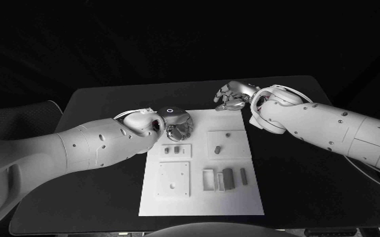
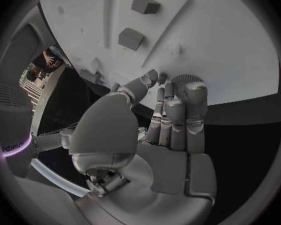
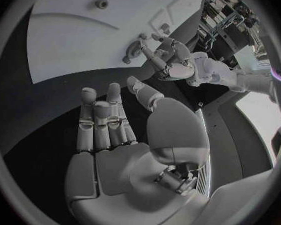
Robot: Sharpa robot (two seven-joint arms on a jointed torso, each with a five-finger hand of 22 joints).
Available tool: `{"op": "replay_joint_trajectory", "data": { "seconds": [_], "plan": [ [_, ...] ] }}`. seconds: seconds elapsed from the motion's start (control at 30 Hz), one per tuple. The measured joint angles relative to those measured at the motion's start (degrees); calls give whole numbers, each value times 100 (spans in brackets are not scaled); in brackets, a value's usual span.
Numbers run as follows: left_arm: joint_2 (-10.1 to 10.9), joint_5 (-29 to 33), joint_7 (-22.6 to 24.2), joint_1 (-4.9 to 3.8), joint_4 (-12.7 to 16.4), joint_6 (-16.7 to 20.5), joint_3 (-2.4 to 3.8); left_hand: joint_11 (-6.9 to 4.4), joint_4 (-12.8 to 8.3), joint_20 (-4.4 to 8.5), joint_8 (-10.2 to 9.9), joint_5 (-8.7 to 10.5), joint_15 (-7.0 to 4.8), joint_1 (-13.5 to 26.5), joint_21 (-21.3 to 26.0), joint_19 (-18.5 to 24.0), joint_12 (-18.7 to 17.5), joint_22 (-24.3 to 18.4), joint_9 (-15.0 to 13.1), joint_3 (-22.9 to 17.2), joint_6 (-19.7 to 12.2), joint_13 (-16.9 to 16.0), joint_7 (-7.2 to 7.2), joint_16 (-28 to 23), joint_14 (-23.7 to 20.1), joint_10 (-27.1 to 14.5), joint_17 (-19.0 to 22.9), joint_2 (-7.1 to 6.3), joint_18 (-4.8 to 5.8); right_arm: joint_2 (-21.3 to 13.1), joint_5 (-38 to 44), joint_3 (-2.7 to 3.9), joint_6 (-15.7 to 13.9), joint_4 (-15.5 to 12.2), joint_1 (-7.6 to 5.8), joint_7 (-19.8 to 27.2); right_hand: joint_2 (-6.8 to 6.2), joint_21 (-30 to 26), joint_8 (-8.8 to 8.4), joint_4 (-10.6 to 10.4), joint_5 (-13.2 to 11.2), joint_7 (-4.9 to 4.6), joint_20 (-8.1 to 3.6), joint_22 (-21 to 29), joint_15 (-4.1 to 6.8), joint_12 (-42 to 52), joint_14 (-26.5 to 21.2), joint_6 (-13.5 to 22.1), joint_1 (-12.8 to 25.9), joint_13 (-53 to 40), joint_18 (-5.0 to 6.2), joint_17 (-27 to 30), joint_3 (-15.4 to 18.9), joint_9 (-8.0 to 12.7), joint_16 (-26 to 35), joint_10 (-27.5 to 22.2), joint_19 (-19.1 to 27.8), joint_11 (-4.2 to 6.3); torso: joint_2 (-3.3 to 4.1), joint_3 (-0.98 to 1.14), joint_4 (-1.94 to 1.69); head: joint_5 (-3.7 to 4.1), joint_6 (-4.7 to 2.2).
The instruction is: Assemble the parts on the task board
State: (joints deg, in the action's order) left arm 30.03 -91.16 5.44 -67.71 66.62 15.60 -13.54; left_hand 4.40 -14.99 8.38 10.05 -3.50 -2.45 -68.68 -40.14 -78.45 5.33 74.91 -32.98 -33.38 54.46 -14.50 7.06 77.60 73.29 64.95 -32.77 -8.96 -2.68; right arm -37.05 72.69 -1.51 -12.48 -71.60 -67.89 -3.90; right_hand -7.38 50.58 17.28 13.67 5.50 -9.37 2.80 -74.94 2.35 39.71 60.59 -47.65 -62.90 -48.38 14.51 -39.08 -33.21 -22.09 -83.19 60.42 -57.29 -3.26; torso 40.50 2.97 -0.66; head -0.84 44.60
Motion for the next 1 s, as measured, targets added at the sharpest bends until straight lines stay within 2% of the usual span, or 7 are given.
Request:
{"op": "replay_joint_trajectory", "data": {
  "seconds": [0.47, 1.0],
  "plan": [
    [4, -25, -7, 16, 8, -24, -8, -28, -35, -20, 122, 0, 1, 0, 0, -19, 59, -1, 12, -35, 152, -64, -9, 0, 1, 226, 6, 45, 0, -2, -1, 0, 13, -1, 0, -1, 0, 0, 0, 0, 0, 16, 0, 1, 13, 0, 17, -8, 0, 0, -26, -3, 0, -1, 0, 0, 0, 0, -3, 2, -2, 11, 15],
    [16, -8, 33, 16, 10, 81, -8, -31, -50, -21, 122, 0, 10, 0, 0, -19, 70, 3, 25, -50, 184, -85, -1, 1, 12, 274, 17, 45, 1, 2, -1, 0, 29, 2, 0, -2, 0, 0, 0, 0, 0, 5, 7, 2, 8, 0, 15, 5, 0, 0, -33, -2, 0, -1, 0, 0, 7, 0, -3, 0, -2, 13, 16]
  ]
}}
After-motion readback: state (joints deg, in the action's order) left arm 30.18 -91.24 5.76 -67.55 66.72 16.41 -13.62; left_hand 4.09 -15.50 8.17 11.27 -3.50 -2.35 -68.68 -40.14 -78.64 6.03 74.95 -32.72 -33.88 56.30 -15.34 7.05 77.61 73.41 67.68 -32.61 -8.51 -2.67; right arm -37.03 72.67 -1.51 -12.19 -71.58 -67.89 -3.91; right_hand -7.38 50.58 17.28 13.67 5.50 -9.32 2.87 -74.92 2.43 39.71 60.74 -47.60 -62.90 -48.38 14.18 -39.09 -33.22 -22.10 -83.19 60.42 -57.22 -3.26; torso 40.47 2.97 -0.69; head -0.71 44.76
